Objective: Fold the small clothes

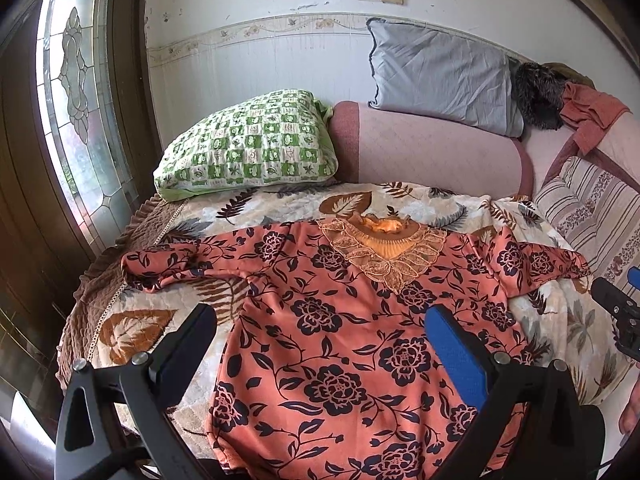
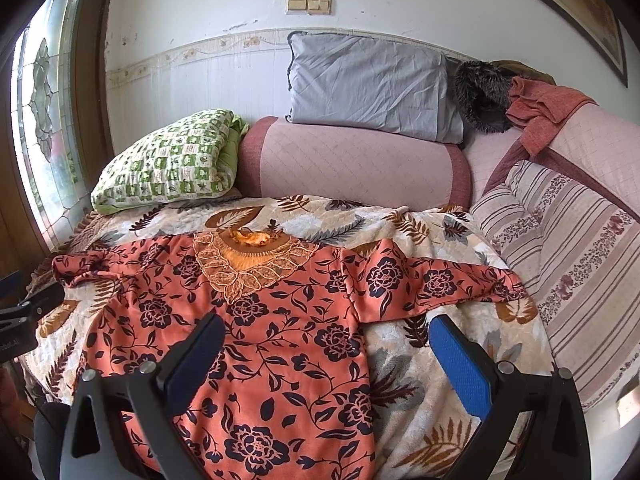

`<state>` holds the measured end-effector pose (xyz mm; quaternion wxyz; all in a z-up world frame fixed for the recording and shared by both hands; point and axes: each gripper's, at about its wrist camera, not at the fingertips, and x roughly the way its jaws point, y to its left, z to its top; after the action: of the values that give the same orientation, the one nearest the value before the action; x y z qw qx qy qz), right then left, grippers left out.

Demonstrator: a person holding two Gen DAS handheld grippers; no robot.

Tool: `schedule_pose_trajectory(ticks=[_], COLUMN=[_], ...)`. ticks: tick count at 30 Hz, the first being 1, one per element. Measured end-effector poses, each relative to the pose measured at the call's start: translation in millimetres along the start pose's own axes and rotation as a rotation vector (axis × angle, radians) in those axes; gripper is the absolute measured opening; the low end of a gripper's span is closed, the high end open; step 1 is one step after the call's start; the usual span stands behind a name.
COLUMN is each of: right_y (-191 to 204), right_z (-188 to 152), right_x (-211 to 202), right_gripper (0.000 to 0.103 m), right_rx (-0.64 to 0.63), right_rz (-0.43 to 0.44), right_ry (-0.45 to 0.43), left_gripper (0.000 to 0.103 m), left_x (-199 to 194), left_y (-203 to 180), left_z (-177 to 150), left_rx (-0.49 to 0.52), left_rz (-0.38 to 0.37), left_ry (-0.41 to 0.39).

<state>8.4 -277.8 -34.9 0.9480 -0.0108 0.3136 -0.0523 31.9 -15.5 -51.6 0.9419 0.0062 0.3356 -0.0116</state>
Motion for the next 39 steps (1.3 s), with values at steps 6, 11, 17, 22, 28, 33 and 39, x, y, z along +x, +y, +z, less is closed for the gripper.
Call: schedule_pose_trajectory(ticks=[6, 11, 17, 22, 28, 33, 39], right_y=[-1, -3, -1, 1, -7, -39, -59], right_z=[-1, 0, -1, -2, -9, -20, -26], right_x=[10, 17, 19, 20, 38, 72, 103], right_gripper=[0.103, 0.103, 0.103, 0.103, 0.103, 0.103, 0.103], right_rx=[0.004, 0.018, 0.007, 0.006, 0.030, 0.171, 0.292], right_rz=[0.000, 0.006, 0.001, 0.002, 0.029, 0.048, 0.079], right_ry=[0.015, 0.024, 0.030, 0.032, 0.074, 0.134, 0.185], left_gripper=[0.103, 0.103, 0.103, 0.103, 0.103, 0.103, 0.103], left_x=[9, 12, 15, 19, 54, 92, 106], left_y=[-2, -3, -4, -1, 17, 32, 35], left_z=[0, -1, -2, -4, -20, -37, -25], left_rx=[0.001, 0.004, 0.006, 0.006, -0.006, 0.003, -0.021], left_rz=[0.008, 0.012, 0.009, 0.020, 0.083, 0.166, 0.164], left_ry=[0.015, 0.017, 0.028, 0.025, 0.102, 0.177, 0.150])
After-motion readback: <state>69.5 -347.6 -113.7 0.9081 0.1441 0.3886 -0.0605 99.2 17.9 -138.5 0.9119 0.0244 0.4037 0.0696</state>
